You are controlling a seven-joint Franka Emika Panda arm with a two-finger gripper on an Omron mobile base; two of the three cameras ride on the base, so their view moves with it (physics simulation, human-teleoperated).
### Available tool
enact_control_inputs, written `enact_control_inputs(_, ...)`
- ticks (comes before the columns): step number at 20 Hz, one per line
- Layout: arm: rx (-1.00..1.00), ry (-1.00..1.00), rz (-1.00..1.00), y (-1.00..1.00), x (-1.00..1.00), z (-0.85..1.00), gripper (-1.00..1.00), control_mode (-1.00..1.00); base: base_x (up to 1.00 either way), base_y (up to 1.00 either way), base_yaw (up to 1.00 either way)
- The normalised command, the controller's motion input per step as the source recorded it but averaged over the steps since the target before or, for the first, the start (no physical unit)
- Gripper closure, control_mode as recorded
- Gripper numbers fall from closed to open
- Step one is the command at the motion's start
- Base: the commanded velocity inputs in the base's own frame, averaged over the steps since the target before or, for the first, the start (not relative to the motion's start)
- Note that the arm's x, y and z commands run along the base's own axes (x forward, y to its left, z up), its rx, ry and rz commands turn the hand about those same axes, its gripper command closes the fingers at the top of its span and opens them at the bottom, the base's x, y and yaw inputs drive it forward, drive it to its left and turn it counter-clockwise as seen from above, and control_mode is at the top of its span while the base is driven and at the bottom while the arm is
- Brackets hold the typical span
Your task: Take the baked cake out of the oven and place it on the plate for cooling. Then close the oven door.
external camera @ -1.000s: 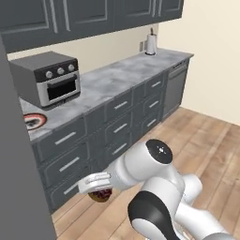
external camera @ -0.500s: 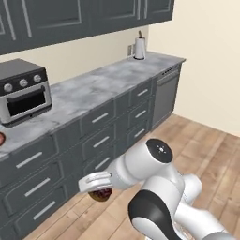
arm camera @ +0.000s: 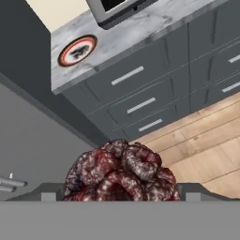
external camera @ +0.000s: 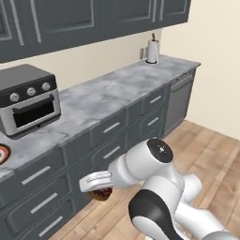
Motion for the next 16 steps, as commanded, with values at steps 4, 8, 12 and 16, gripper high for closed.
enact_control_inputs(4, 0.0, 0.0, 0.0, 0.0, 0.0, 0.0, 1.0, 1.0, 0.47, 0.4, 0.17)
enact_control_inputs(8, 0.0, 0.0, 0.0, 0.0, 0.0, 0.0, 1.0, 1.0, 0.47, 0.35, 0.24)
enact_control_inputs(12, 0.0, 0.0, 0.0, 0.0, 0.0, 0.0, 1.0, 1.0, 0.54, 0.32, 0.31)
enact_control_inputs(16, 0.0, 0.0, 0.0, 0.0, 0.0, 0.0, 1.0, 1.0, 0.6, 0.14, 0.34)
